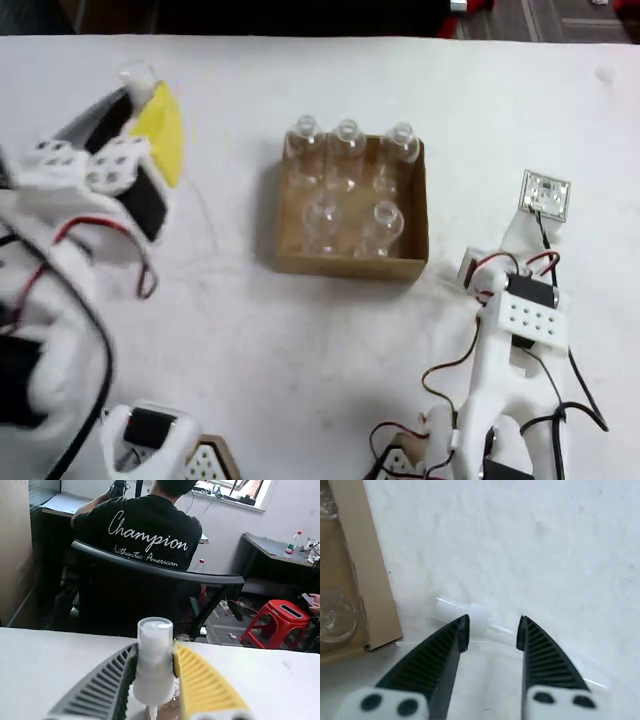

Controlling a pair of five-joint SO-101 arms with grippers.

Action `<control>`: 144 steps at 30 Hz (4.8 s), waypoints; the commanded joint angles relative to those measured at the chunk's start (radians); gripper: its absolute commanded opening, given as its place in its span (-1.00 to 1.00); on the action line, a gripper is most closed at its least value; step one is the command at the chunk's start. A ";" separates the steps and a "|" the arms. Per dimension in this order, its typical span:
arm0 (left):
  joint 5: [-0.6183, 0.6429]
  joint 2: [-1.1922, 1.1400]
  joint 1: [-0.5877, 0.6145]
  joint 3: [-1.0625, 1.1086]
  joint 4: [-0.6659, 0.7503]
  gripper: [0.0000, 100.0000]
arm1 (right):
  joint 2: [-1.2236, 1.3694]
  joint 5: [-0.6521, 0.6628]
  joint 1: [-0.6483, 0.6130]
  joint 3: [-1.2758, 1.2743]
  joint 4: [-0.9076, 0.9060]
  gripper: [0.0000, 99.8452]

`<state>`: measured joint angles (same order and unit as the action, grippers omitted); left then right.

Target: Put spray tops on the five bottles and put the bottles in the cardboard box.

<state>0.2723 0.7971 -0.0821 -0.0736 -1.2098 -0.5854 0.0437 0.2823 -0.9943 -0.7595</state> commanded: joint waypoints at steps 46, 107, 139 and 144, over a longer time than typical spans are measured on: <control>-0.130 -0.745 -0.131 0.226 1.263 -0.95 | 0.001 0.012 -0.002 -0.046 0.160 -0.72; -0.141 -0.771 -0.188 0.683 1.560 -0.95 | 0.001 0.012 -0.004 -0.046 0.159 -0.72; -0.132 -0.782 -0.180 0.689 1.513 -0.70 | 0.001 0.012 -0.005 -0.046 0.162 -0.72; -0.132 -0.780 -0.180 0.689 1.513 -0.70 | 0.001 0.012 -0.005 -0.046 0.162 -0.72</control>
<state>0.1419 -0.0084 -0.2662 0.6260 0.3030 -0.5854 0.0437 0.2823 -1.0480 -0.6168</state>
